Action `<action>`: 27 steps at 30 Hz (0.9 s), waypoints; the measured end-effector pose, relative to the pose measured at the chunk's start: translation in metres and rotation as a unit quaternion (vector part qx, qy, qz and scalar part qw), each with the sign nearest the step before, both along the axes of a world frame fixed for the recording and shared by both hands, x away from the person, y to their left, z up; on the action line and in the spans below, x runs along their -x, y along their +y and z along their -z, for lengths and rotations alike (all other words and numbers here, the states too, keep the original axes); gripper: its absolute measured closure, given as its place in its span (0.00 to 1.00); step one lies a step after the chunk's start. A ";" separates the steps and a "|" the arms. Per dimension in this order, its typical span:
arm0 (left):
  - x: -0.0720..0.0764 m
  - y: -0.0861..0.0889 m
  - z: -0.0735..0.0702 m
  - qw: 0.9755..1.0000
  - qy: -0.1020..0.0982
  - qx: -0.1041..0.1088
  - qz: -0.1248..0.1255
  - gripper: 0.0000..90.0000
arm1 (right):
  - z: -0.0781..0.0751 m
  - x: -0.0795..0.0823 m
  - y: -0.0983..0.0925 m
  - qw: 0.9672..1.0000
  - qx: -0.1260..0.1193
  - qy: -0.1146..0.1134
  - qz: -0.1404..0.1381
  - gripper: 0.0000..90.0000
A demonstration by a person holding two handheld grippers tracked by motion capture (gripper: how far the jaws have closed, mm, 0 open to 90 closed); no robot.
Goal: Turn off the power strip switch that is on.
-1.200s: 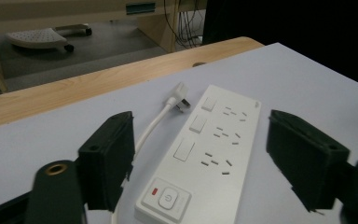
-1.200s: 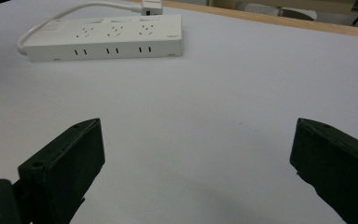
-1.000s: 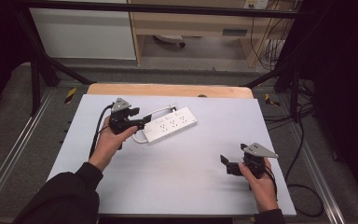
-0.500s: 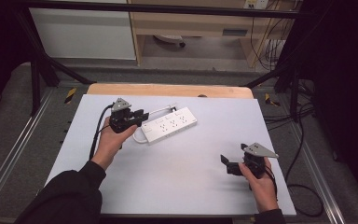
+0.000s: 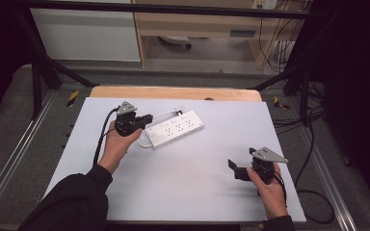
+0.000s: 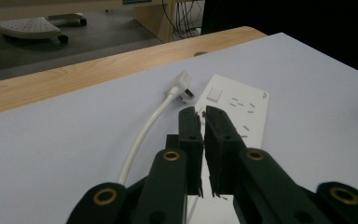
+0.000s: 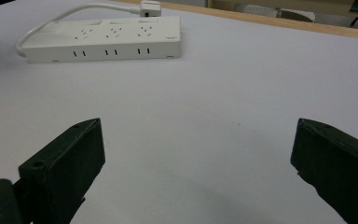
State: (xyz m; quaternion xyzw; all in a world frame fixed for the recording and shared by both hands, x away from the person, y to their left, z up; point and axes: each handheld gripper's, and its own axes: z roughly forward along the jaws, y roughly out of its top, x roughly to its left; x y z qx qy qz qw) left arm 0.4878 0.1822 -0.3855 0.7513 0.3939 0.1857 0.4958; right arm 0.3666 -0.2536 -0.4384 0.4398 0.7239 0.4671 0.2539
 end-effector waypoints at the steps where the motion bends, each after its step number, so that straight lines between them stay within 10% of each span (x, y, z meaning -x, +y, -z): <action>1: 0.000 0.000 0.000 1.000 0.000 0.000 0.000 0.97 | 0.000 0.000 0.000 1.000 0.000 0.000 0.000 0.04; 27: -0.016 -0.014 0.019 0.999 0.023 -0.027 0.001 1.00 | -0.001 0.000 0.000 1.000 -0.002 -0.002 0.000 0.04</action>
